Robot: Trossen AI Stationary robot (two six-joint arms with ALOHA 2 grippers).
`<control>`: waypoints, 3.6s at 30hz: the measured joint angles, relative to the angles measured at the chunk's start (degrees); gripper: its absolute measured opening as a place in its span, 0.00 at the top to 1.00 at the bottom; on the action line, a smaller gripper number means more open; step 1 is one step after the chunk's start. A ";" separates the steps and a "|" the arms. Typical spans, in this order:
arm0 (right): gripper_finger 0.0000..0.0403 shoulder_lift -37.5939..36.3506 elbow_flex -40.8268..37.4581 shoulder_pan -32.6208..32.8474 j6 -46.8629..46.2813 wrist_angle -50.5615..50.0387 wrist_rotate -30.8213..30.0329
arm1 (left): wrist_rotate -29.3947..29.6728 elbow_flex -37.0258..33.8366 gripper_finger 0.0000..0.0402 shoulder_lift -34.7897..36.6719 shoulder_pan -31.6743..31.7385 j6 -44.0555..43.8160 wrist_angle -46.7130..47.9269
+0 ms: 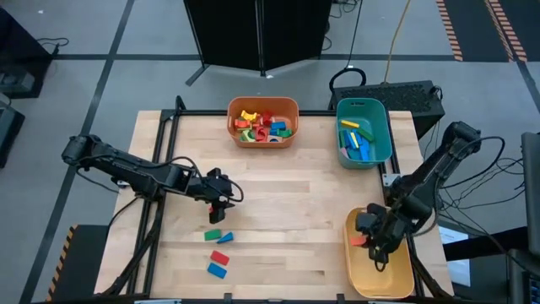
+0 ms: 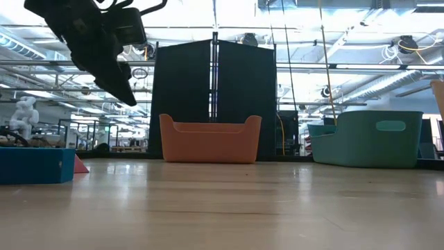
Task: Sort blocks by size
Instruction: Put the orange triangular block into the yellow bin, then put the red triangular block into the yellow bin
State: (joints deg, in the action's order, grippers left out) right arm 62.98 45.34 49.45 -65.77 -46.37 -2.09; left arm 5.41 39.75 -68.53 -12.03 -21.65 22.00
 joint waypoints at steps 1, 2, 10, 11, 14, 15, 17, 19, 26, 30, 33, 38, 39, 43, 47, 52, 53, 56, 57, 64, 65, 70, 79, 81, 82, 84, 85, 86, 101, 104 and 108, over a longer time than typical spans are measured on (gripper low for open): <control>0.69 1.19 0.00 0.53 -1.01 -0.33 0.01 | 0.00 0.00 0.55 0.00 0.00 0.04 0.22; 0.69 2.27 0.00 0.97 -2.22 -0.88 0.09 | -0.01 0.00 0.55 0.00 0.00 0.04 0.24; 0.65 10.60 -0.07 3.17 -10.39 -6.51 1.94 | 0.00 0.00 0.55 0.00 0.00 -0.07 1.75; 0.64 11.28 -0.07 3.17 -10.77 -6.39 2.15 | -0.02 0.00 0.55 0.00 0.00 -0.42 1.75; 0.60 12.80 -0.07 3.17 -11.58 -6.30 2.19 | -1.34 0.00 0.55 0.00 0.00 -1.79 1.72; 0.59 13.05 -0.07 3.17 -11.60 -6.28 2.19 | -1.82 0.00 0.55 0.00 0.00 -1.91 1.75; 0.56 13.38 -0.07 3.17 -11.71 -6.31 2.19 | -2.17 0.00 0.55 0.00 -0.05 -1.69 1.78; 0.53 13.44 -0.07 3.17 -11.71 -6.60 2.19 | -2.19 0.00 0.55 0.00 -0.19 -0.25 2.54; 0.50 11.92 -0.07 2.91 -14.33 -11.40 2.41 | -4.15 0.00 0.55 0.00 -2.19 13.89 6.51; 0.53 9.59 -0.04 2.91 -15.03 -10.26 -0.07 | -5.13 0.00 0.54 0.00 -3.87 19.16 7.78; 0.56 7.75 -0.04 2.89 -14.39 -8.80 -4.05 | -4.84 0.00 0.54 0.00 -4.75 22.83 9.19; 0.59 5.36 0.02 2.89 -9.70 -3.60 -10.24 | -2.10 0.00 0.54 -0.02 -5.35 25.45 13.42; 0.60 5.07 0.02 2.89 -8.59 -2.26 -11.17 | -1.77 -0.10 0.54 -0.02 -5.35 25.34 14.08; 0.61 4.59 0.02 2.89 -3.20 3.60 -13.51 | -1.70 -3.01 0.54 -0.02 -5.33 25.16 13.55; 0.61 4.59 0.04 2.89 0.77 7.48 -14.77 | -1.70 -6.67 0.54 -0.02 -5.31 25.11 10.03; 0.61 4.59 0.04 2.89 0.68 8.09 -14.93 | -1.41 -8.60 0.54 -0.04 -5.31 25.09 7.95; 0.61 4.59 0.04 2.89 0.64 8.11 -14.93 | -0.89 -8.91 0.54 -0.04 -5.31 25.09 7.24; 0.61 4.59 0.04 2.66 0.66 8.39 -15.45 | -0.42 -10.72 0.54 -0.04 -5.31 25.09 4.76; 0.61 4.59 0.04 2.63 0.67 8.50 -15.96 | -0.25 -11.51 0.54 -0.04 -5.31 25.07 3.88; 0.61 4.59 0.04 2.63 0.64 8.51 -16.28 | 0.85 -14.43 0.54 -0.07 -5.31 24.98 2.10; 0.61 4.59 0.04 2.63 0.64 8.50 -16.28 | 0.85 -14.65 0.54 -0.07 -5.31 24.98 1.64; 0.61 4.59 0.04 1.83 0.67 8.51 -17.55 | 0.87 -15.81 0.55 -0.07 -5.29 24.98 -2.15; 0.61 4.59 0.07 -0.35 7.52 12.83 -19.08 | 1.66 -16.31 0.60 -0.09 -4.80 18.33 -3.72; 0.62 4.59 0.07 -0.78 10.60 15.45 -19.23 | 1.71 -16.31 0.64 -0.09 -4.45 16.04 -3.70; 0.62 4.59 0.07 -0.94 12.16 16.72 -19.34 | 1.70 -16.31 0.66 -0.09 -4.37 15.28 -3.74; 0.62 4.59 0.07 -1.29 15.47 19.37 -19.80 | 1.70 -16.31 0.70 -0.07 -4.10 13.23 -4.06; 0.62 4.59 0.07 -1.41 17.18 20.71 -20.17 | 1.69 -16.31 0.71 -0.09 -3.93 12.03 -4.34; 0.62 4.59 0.07 -1.56 19.32 22.13 -20.52 | 1.68 -16.31 0.71 -0.10 -3.72 11.00 -4.96; 0.61 5.27 0.09 -10.63 59.09 30.56 -33.94 | -8.34 -16.35 0.71 -0.15 4.12 9.40 -30.33; 0.61 7.33 0.09 -13.54 65.46 32.66 -33.75 | -10.62 -16.31 0.71 -0.14 5.64 8.27 -33.73; 0.61 12.06 0.09 -17.63 74.69 37.73 -33.58 | -12.20 -16.28 0.71 -0.13 7.23 5.29 -35.93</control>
State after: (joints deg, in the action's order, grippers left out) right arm 75.04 45.43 31.82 8.92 -8.65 -35.67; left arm -6.79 23.46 -68.67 -4.80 -16.35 -13.93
